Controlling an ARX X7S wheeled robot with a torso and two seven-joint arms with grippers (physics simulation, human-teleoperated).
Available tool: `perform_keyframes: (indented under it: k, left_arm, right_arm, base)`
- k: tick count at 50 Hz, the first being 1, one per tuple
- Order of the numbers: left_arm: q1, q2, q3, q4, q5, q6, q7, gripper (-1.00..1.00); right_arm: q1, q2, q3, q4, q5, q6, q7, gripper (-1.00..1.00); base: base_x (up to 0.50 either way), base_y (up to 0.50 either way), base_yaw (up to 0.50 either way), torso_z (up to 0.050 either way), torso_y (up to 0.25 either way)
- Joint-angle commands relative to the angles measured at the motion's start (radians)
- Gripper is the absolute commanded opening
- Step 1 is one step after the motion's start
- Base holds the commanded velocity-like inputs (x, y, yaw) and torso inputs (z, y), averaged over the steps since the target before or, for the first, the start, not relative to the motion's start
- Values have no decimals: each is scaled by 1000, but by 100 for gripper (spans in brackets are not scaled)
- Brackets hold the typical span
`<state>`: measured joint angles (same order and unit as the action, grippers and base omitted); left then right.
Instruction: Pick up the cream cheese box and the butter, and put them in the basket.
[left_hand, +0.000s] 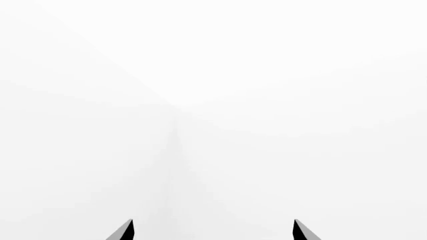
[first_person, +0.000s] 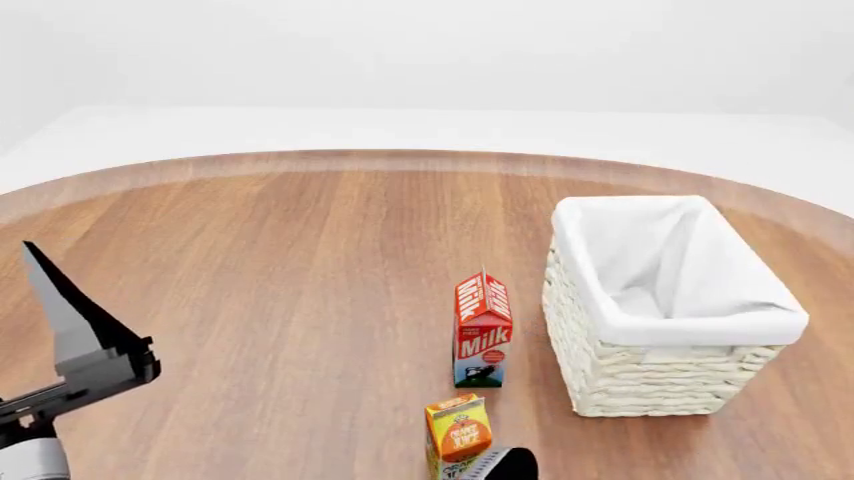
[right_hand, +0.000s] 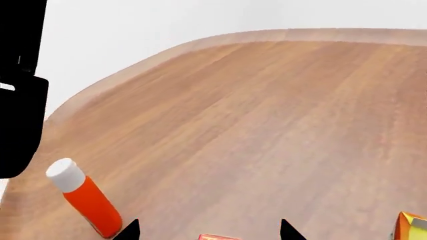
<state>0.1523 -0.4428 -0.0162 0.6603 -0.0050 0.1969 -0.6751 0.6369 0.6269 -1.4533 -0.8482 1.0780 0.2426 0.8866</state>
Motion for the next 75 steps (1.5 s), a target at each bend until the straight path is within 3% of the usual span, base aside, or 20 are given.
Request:
perform_keyframes:
  k: [1, 34, 52, 59, 68, 75]
  left_arm:
    - [17, 8, -59, 15, -6, 8, 16, 100]
    - [31, -18, -129, 45, -34, -7, 2, 100]
    - [30, -20, -129, 34, -34, -1, 1, 100]
    - [32, -20, -126, 34, -31, 1, 2, 100]
    - [33, -21, -125, 36, -30, 0, 1, 100]
    - [30, -21, -120, 39, -27, -3, 2, 100]
  right_arm:
    - [-43, -69, 25, 76, -49, -38, -21, 100]
    - [-220, -216, 47, 406, 91, -172, -129, 100]
    - [-250, -251, 54, 478, 75, -191, -112, 100]
    - [-234, -242, 40, 467, 6, -164, -48, 100]
    - [-238, -267, 17, 570, 24, -138, -103, 100]
    - [-228, -255, -6, 520, 33, -88, -57, 100]
  base:
    - [0, 0, 0, 0, 0]
    - [0, 0, 0, 0, 0]
    - [0, 0, 0, 0, 0]
    - [0, 0, 0, 0, 0]
    - [0, 0, 0, 0, 0]
    - [0, 0, 0, 0, 0]
